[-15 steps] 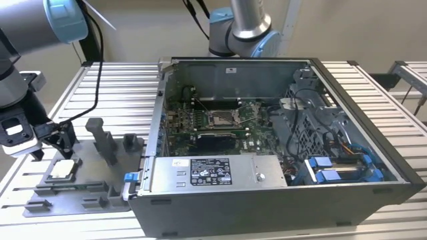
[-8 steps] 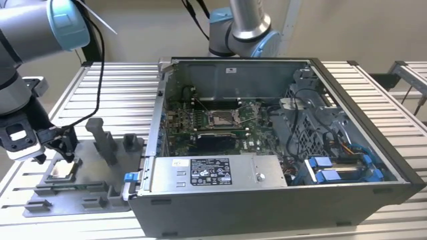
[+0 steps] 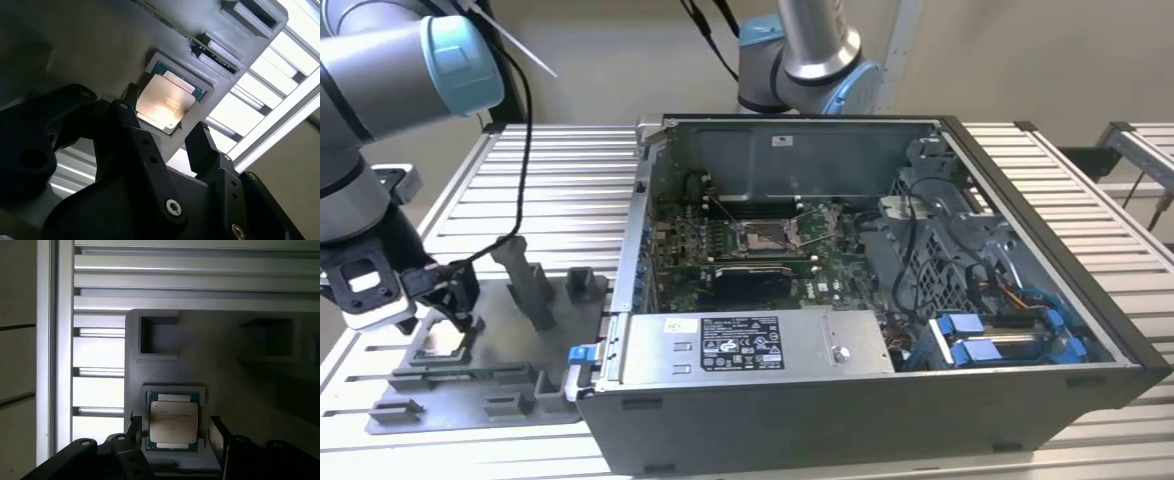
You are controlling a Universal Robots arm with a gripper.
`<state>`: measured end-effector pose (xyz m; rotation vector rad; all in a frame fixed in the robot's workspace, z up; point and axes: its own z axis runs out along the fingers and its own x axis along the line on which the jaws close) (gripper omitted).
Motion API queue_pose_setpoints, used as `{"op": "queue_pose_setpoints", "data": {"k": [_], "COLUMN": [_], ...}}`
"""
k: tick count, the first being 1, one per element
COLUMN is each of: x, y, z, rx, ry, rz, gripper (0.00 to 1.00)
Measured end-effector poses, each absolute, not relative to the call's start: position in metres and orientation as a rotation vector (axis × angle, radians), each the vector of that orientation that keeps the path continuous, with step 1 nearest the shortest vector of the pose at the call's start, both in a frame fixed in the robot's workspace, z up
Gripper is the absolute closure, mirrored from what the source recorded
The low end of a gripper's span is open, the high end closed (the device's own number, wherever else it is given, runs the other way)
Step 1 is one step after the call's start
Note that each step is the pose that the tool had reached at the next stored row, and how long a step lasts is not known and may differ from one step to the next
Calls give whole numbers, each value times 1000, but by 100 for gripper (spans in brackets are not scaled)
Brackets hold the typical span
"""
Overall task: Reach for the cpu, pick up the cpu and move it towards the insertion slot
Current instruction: 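Pick up the cpu and move it towards the insertion slot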
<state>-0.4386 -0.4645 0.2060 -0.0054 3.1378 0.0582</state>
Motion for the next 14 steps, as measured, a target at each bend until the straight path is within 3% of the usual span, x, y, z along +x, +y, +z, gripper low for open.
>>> {"op": "queue_pose_setpoints", "data": {"k": [14], "x": [-440], "y": [-465], "z": [190], "rx": [-3], "ry": [3138], "rz": [59], "gripper": [0]}}
